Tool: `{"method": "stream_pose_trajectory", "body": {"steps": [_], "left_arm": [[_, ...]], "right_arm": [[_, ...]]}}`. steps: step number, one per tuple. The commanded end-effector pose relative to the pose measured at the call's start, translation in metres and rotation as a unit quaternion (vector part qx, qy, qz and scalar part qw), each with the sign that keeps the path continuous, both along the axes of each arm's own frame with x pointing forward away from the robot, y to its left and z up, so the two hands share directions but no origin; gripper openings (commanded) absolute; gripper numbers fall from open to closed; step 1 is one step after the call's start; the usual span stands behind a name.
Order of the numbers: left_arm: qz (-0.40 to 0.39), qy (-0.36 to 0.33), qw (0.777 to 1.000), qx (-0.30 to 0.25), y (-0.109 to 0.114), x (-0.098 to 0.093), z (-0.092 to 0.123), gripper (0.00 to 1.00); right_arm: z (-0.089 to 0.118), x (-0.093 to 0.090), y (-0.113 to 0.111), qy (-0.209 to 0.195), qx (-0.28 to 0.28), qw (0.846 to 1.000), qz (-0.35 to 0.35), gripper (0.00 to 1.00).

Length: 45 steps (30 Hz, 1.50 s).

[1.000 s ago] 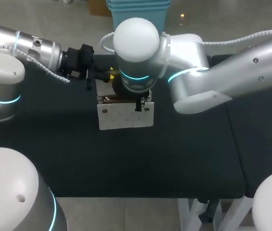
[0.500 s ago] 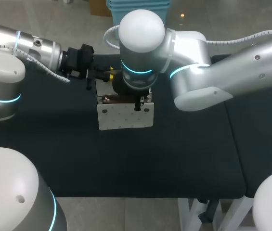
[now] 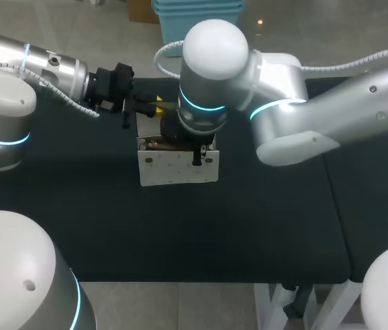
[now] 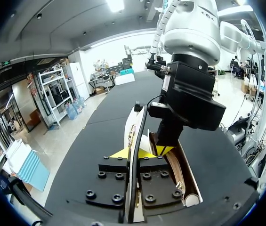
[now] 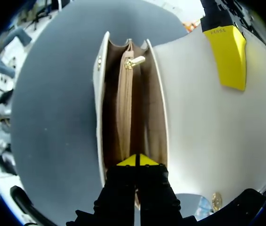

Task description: Pick up the bag, open it, inspect its contents, close it, and place it on the opposite side

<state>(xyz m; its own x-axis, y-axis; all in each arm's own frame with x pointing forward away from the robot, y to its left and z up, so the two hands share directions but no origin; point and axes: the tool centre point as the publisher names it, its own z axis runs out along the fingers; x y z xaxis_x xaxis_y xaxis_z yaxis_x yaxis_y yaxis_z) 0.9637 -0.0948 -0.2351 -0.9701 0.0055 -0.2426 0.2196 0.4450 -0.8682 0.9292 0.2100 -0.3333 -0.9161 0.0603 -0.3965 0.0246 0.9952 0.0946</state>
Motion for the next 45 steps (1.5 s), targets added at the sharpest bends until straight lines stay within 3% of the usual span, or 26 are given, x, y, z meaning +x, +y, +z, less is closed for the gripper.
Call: {"method": "stream_pose_trajectory", "body": {"steps": [1, 6, 15, 22, 31, 32, 35, 36, 37, 38, 45], "left_arm": [[-0.003, 0.001, 1.0, -0.002, -0.016, 0.0, 0.001, 0.0], [-0.008, 0.002, 1.0, 0.0, -0.018, -0.001, 0.0, 0.0], [-0.009, 0.002, 1.0, 0.002, -0.018, 0.0, 0.0, 0.0], [-0.01, 0.002, 1.0, 0.003, -0.018, 0.002, 0.0, 0.0], [-0.012, -0.001, 1.0, 0.003, -0.017, 0.002, -0.001, 0.0], [-0.012, -0.001, 1.0, 0.003, -0.017, 0.002, -0.001, 0.0], [-0.013, -0.003, 1.0, 0.002, -0.017, 0.001, -0.001, 0.0], [-0.013, -0.003, 1.0, 0.002, -0.017, 0.001, -0.001, 0.0], [-0.014, -0.004, 1.0, 0.002, -0.017, 0.001, -0.001, 0.0], [-0.014, -0.005, 1.0, 0.002, -0.017, 0.001, -0.001, 0.0], [-0.023, -0.012, 1.0, 0.0, -0.018, 0.0, -0.001, 0.0]], "right_arm": [[-0.007, 0.003, 0.032, -0.02, 0.0, 1.0, -0.003, 0.0], [0.002, 0.012, 0.035, -0.053, 0.014, 0.998, -0.008, 0.0], [-0.002, 0.021, 0.037, -0.055, 0.008, 0.998, -0.006, 0.0], [-0.01, 0.027, 0.031, -0.01, -0.014, 1.0, -0.006, 0.0], [-0.019, 0.02, 0.03, 0.037, -0.035, 0.999, 0.004, 0.0], [-0.021, 0.019, 0.03, 0.042, -0.038, 0.998, 0.007, 0.09], [-0.023, 0.018, 0.029, 0.043, -0.039, 0.998, 0.006, 0.57], [-0.024, 0.017, 0.029, 0.044, -0.039, 0.998, 0.005, 0.82], [-0.024, 0.017, 0.029, 0.044, -0.039, 0.998, 0.005, 0.94], [-0.025, 0.016, 0.028, 0.045, -0.039, 0.998, 0.005, 1.0], [-0.028, 0.013, 0.028, 0.05, -0.04, 0.998, 0.008, 1.0]]}}
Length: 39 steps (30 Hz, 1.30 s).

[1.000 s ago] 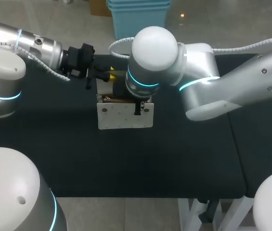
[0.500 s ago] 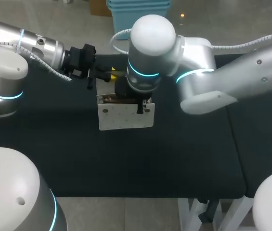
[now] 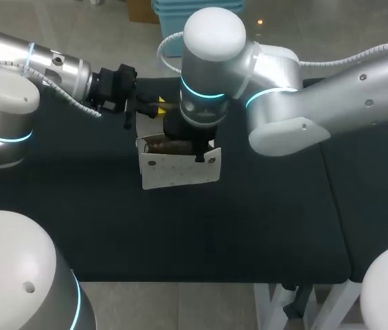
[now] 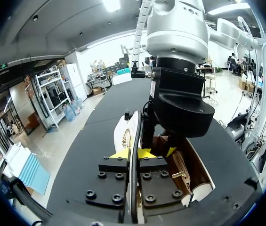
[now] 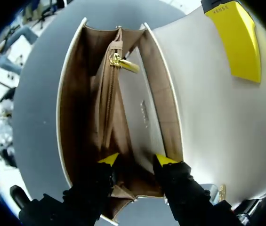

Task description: Pick up the bag, open it, inspect its contents, close it, and place it on the opposite side

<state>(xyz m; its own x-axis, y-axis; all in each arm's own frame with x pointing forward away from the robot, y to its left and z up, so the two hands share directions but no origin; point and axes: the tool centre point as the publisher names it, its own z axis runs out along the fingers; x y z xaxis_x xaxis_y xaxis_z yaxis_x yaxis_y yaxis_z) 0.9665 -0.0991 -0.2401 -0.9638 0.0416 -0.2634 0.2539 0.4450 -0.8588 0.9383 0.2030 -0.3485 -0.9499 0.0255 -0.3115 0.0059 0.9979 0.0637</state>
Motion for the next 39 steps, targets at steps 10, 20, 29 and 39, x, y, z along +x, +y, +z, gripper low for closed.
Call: {"method": "stream_pose_trajectory", "body": {"steps": [10, 20, 29, 39], "left_arm": [[-0.012, 0.0, 1.0, -0.006, -0.0142, -0.0012, 0.0032, 0.0], [-0.011, 0.001, 1.0, -0.005, -0.0145, -0.0005, 0.0028, 0.0], [-0.013, 0.001, 1.0, -0.005, -0.0147, -0.0008, 0.0031, 0.0], [-0.013, 0.002, 1.0, -0.004, -0.015, -0.0015, 0.0024, 0.0]], "right_arm": [[-0.0158, 0.0033, 0.0323, 0.006, -0.028, 1.0, -0.005, 1.0], [-0.016, 0.003, 0.032, 0.006, -0.029, 1.0, -0.006, 1.0], [-0.015, 0.0036, 0.0328, 0.004, -0.029, 1.0, -0.007, 1.0], [-0.0122, 0.0044, 0.0343, -0.001, -0.028, 1.0, -0.007, 0.95]]}}
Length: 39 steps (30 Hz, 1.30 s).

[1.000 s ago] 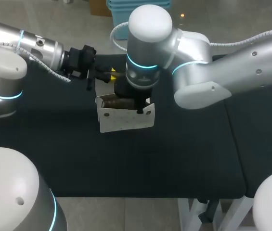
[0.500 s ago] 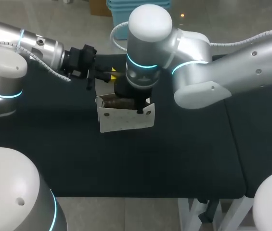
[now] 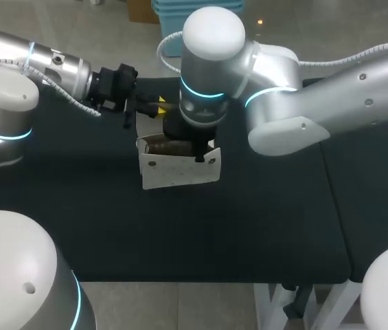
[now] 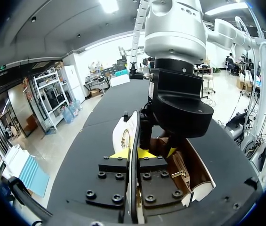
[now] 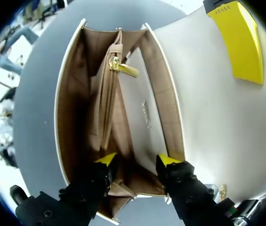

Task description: Pick up the bag, open it, inspect its contents, close it, and place it on the opposite side

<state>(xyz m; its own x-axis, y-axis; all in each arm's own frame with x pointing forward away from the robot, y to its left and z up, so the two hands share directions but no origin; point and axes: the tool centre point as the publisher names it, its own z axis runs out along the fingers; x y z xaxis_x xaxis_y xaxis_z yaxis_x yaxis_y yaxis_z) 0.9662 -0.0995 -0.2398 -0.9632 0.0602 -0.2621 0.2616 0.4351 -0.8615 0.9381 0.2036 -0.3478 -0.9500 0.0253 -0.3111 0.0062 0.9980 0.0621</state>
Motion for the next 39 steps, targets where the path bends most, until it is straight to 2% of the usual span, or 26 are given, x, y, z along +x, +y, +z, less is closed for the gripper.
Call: {"method": "stream_pose_trajectory", "body": {"steps": [1, 2, 5, 6, 12, 26, 39], "left_arm": [[-0.003, 0.001, 1.0, -0.002, -0.015, -0.001, 0.002, 0.0], [-0.003, 0.001, 1.0, -0.002, -0.015, -0.001, 0.002, 0.0], [-0.003, 0.001, 1.0, -0.001, -0.015, -0.002, 0.002, 0.0], [-0.003, 0.001, 1.0, -0.001, -0.015, -0.002, 0.002, 0.0], [-0.006, 0.002, 1.0, 0.0, -0.017, -0.002, 0.0, 0.0], [-0.01, -0.001, 1.0, -0.001, -0.018, -0.005, 0.006, 0.0], [-0.008, -0.008, 1.0, -0.021, -0.013, -0.005, 0.023, 0.0]], "right_arm": [[-0.012, 0.005, 0.034, -0.004, -0.026, 1.0, -0.008, 0.72], [-0.011, 0.005, 0.034, -0.005, -0.026, 1.0, -0.009, 0.47], [-0.005, 0.006, 0.033, -0.018, -0.019, 0.999, -0.017, 0.09], [-0.003, 0.007, 0.033, -0.023, -0.017, 0.999, -0.019, 0.0], [0.017, 0.009, 0.033, -0.056, 0.001, 0.998, -0.03, 0.0], [0.082, 0.002, 0.029, -0.154, 0.02, 0.987, -0.027, 0.0], [0.12, -0.022, -0.007, -0.22, 0.012, 0.974, -0.051, 0.0]]}}
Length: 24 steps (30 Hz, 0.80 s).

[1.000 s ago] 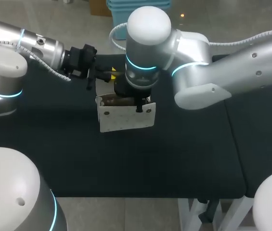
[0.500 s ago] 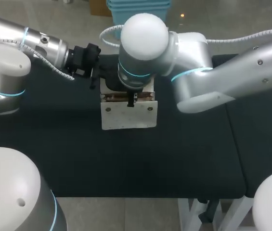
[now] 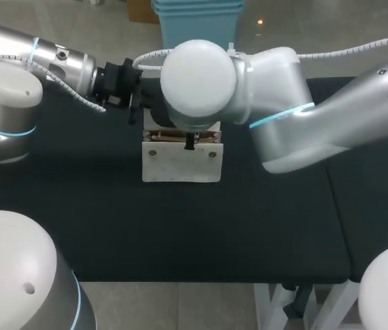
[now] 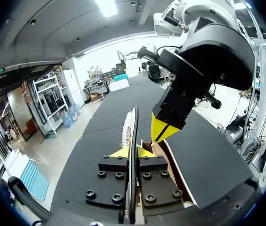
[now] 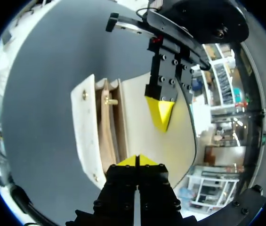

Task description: Pick up the bag, open it, inspect its contents, close it, and place it on the opposite side

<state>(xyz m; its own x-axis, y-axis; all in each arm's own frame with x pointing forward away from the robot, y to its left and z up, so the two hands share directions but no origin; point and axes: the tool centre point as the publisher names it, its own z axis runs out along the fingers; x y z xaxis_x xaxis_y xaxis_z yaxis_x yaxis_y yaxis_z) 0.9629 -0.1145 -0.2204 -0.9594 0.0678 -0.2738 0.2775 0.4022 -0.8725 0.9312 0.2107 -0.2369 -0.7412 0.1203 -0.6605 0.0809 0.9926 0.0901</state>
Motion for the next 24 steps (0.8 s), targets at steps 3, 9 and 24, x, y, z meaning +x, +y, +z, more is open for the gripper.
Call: {"method": "stream_pose_trajectory", "body": {"steps": [3, 9, 24], "left_arm": [[0.001, -0.001, 1.0, -0.013, 0.003, 0.0, 0.009, 0.0], [-0.008, 0.048, 0.997, -0.051, 0.003, 0.007, 0.018, 0.0], [-0.007, 0.09, 0.995, -0.034, -0.003, 0.043, -0.042, 0.0]], "right_arm": [[0.019, -0.026, -0.02, -0.038, 0.001, 0.999, 0.001, 0.0], [0.03, -0.05, -0.028, -0.067, -0.001, 0.998, 0.0, 0.0], [0.012, -0.101, -0.036, -0.099, -0.008, 0.995, 0.007, 0.0]]}}
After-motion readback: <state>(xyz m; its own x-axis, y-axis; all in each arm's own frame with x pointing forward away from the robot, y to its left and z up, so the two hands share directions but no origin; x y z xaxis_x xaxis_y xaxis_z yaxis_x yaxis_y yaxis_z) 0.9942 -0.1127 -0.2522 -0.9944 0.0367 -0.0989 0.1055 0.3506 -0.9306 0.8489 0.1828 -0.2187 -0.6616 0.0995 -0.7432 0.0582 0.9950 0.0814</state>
